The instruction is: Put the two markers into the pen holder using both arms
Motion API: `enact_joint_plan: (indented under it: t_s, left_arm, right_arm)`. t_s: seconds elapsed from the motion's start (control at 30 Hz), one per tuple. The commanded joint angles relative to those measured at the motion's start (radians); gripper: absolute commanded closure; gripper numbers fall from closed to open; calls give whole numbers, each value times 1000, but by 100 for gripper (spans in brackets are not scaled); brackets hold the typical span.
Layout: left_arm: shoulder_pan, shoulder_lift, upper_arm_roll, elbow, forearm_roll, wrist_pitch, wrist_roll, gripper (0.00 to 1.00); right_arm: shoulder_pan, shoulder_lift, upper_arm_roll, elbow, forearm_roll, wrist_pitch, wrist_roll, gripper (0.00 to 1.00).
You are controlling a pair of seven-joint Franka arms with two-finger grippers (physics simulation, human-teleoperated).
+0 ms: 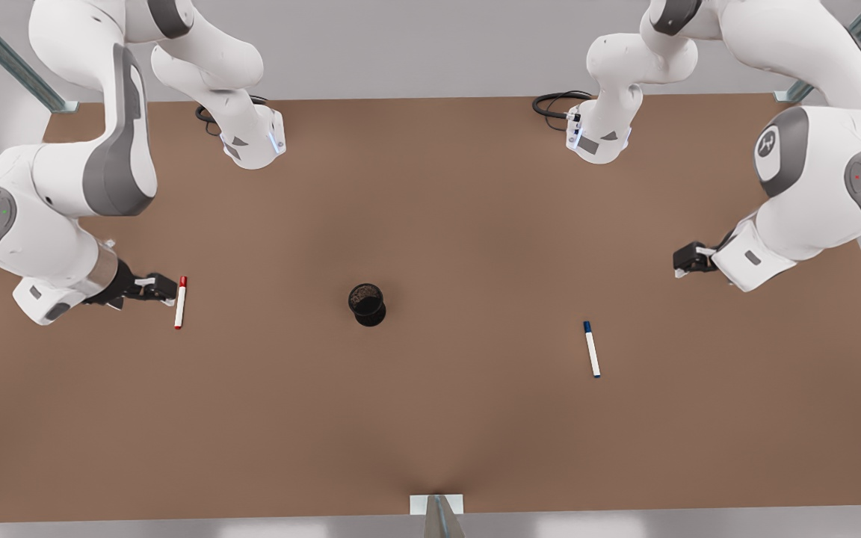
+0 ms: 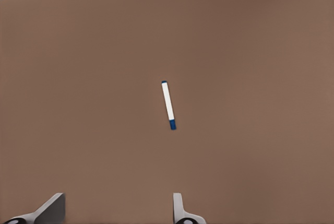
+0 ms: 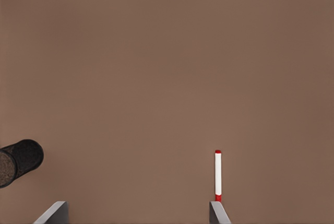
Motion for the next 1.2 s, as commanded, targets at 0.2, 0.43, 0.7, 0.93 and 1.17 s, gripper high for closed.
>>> enact_joint_plan:
  t_s: [0.2,0.43,0.7,0.93,1.17]
  left_arm:
    - [-60,202,2,-78,1,340,-524,0]
    - [-30,251,6,-403,-13,796,-622,0]
    - [-60,354,5,-397,-4,882,-639,0]
    - [-66,415,5,-374,6,875,-631,0]
    - [-68,454,5,-357,30,873,-585,31]
  right_arm:
    - [-10,42,8,-218,-1,278,13,0]
    - [-149,17,8,-522,2,482,17,0]
    - [-201,173,6,-507,0,655,-1,0]
    - [-238,206,6,-533,-9,677,-122,0]
    - [-259,164,9,-627,-118,691,-151,0]
